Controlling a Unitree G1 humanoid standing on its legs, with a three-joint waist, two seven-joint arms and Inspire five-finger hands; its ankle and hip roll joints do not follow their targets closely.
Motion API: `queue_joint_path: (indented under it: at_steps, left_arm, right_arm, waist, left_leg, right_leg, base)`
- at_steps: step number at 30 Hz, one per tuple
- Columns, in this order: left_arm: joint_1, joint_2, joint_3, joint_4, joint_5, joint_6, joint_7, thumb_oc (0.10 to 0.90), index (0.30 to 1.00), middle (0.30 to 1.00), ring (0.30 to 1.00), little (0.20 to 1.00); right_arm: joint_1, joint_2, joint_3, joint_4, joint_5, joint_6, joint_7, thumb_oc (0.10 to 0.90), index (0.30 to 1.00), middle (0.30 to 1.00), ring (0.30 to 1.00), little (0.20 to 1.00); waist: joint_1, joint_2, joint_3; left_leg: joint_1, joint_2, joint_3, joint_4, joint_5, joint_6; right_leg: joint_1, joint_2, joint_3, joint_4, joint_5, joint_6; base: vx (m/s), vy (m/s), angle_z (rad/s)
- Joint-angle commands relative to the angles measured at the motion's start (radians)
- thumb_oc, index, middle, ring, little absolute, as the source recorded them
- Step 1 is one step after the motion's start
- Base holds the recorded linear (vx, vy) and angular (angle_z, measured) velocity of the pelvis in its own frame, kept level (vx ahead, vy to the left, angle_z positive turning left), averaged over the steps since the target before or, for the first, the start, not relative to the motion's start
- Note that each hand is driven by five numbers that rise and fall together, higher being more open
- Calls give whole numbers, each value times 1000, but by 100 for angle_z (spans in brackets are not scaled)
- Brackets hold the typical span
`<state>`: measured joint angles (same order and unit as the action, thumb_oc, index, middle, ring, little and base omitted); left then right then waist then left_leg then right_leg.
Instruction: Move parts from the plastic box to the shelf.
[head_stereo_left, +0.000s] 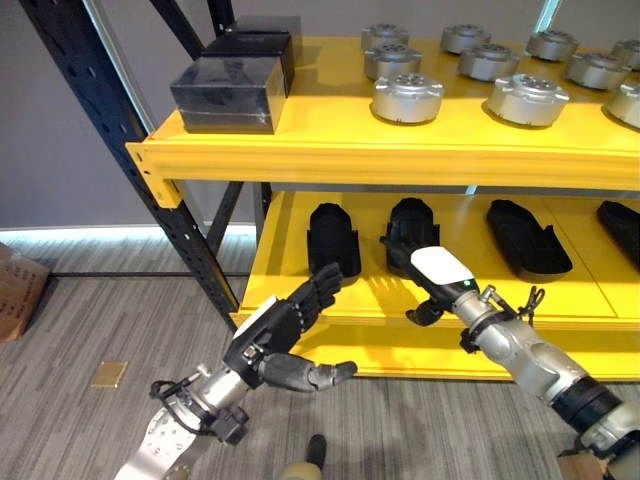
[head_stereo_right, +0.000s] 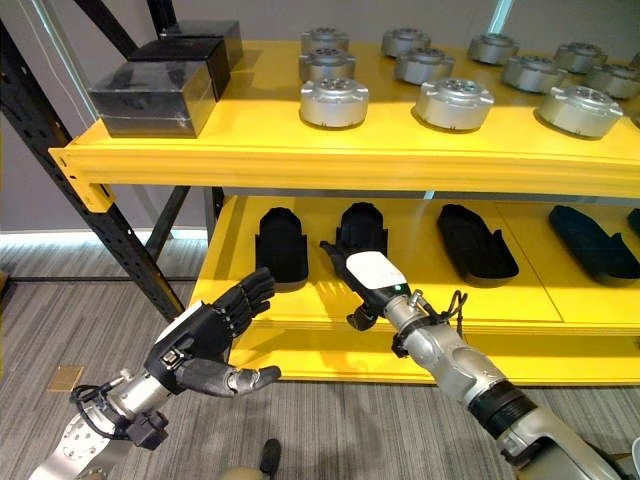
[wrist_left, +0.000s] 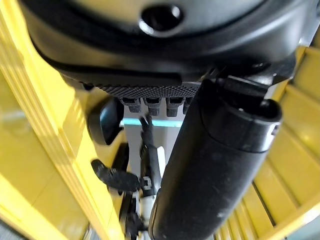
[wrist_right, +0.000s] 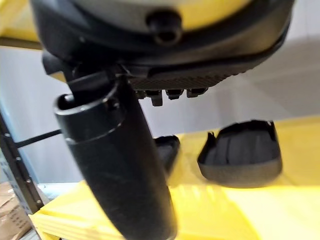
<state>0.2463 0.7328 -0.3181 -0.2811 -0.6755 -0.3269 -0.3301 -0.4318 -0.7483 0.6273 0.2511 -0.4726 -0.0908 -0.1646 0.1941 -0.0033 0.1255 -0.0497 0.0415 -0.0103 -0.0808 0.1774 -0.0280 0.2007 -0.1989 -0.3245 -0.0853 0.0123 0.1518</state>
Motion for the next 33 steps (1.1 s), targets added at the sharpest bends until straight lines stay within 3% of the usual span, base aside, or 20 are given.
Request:
queue_joint_path:
  at_steps: [1,4,18,33]
  left_arm:
    - [-108,-44,35,-68,-95,-72,-45,900,1000,1000,1000,1000]
    - [-108,-53,37,-65,-78,-63,-54,900,1000,1000,1000,1000]
    - [-105,-76,46,-69,-76,-25,-129,900,1000,1000,1000,1000]
    - [-115,-81,4,-71,-79,9,-174,900,1000,1000,1000,1000]
  right_arm:
    - [-126,-19,-40,-5,-52,27,-85,900,1000,1000,1000,1000]
    - [-135,14,-48,51,-59,89,-106,900,1000,1000,1000,1000]
    - [-221,76,-57,267,-107,135,-144,900,1000,1000,1000,1000]
    - [-334,72,-58,485,-148,191,-163,900,1000,1000,1000,1000]
  waist:
    - [5,11,-4]
    - [16,14,3]
    - [71,30,27]
    - [116,60,64]
  left_leg:
    - [79,42,-56,10,-88,-14]
    - [72,41,-70,15,-86,-14]
    - [52,27,-125,25,-74,-19]
    - [19,13,-176,69,-72,-20]
  right_leg:
    - [-64,-1,-3,150,-41,-59]
    - [-66,-3,-10,170,-53,-63]
    - [-52,-7,-52,194,-68,-74]
    - [-63,-17,-92,266,-99,-89]
  base:
    - [33,-2,3]
    - [25,-11,16]
    - [22,-22,12]
    - [49,-9,7]
